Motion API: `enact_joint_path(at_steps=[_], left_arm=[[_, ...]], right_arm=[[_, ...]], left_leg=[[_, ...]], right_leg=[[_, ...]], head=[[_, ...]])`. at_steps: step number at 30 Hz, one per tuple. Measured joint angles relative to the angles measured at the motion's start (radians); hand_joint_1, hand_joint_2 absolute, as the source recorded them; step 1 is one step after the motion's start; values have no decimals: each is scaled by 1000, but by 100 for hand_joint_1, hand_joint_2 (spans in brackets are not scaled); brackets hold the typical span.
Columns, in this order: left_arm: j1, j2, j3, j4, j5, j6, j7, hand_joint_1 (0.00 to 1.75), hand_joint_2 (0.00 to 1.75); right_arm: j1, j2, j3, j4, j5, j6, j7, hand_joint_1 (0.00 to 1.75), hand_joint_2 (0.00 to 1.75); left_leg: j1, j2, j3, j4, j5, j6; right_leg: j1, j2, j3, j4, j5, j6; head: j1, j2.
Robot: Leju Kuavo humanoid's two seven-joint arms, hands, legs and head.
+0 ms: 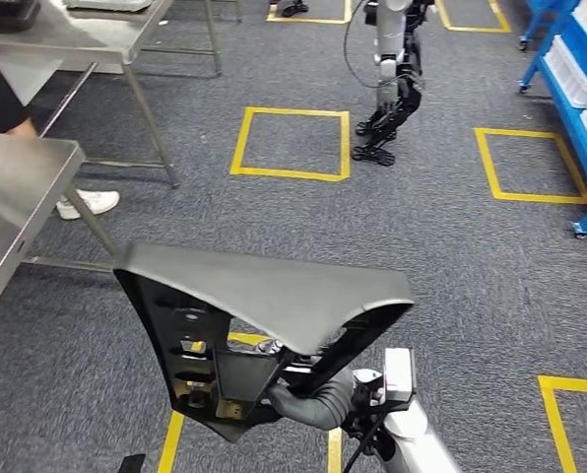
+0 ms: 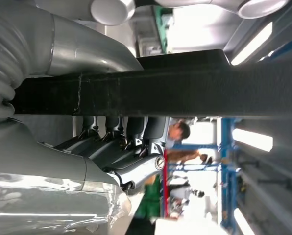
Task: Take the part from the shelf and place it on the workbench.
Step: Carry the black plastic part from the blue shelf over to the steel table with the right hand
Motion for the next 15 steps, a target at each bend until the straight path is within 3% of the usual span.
enact_joint_path(at_steps=[2,3,4,5,7,9,12,14,15], left_arm=[[-3,0,0,0,0,0,0,0,175],[-2,0,0,0,0,0,0,0,175],[-1,0,0,0,0,0,0,0,175],[0,0,0,0,0,0,0,0,175],[-1,1,0,0,0,0,0,0,175],[-2,1,0,0,0,0,0,0,175],[0,1,0,0,-1,3,9,0,175],[0,2,0,0,-3,7,24,0,175],[-2,3,0,0,-3,8,30,0,175]], right_arm=[[2,0,0,1,0,0,0,175,175],[3,0,0,2,0,0,0,175,175],[4,0,0,3,0,0,0,175,175],[4,0,0,3,0,0,0,175,175],[3,0,0,3,0,0,0,175,175],[2,0,0,3,0,0,0,175,175],[-2,1,0,4,-5,5,0,175,175],[-7,5,1,10,-13,12,0,175,175],[-9,7,1,16,-16,13,0,175,175]], left_leg=[[7,26,-57,126,-54,-13],[12,30,-71,158,-60,-18],[15,33,-66,152,-48,-22],[18,40,-39,105,-20,-26],[19,76,33,-33,34,-29],[14,97,67,-99,50,-17],[7,76,64,-100,50,8],[7,59,64,-103,54,22],[7,51,64,-103,55,27]], right_leg=[[1,-30,0,0,-1,0],[0,-44,0,1,-3,1],[0,-56,0,2,-4,4],[-2,-68,1,5,-7,8],[-2,-87,1,14,-16,20],[2,-100,1,22,-23,32],[-4,-109,5,25,-30,48],[-10,-75,-12,71,-67,55],[-12,-51,-36,127,-100,56]], head=[[0,0],[0,0],[0,0],[0,0],[-1,0],[0,0],[1,0],[2,0],[2,0]])
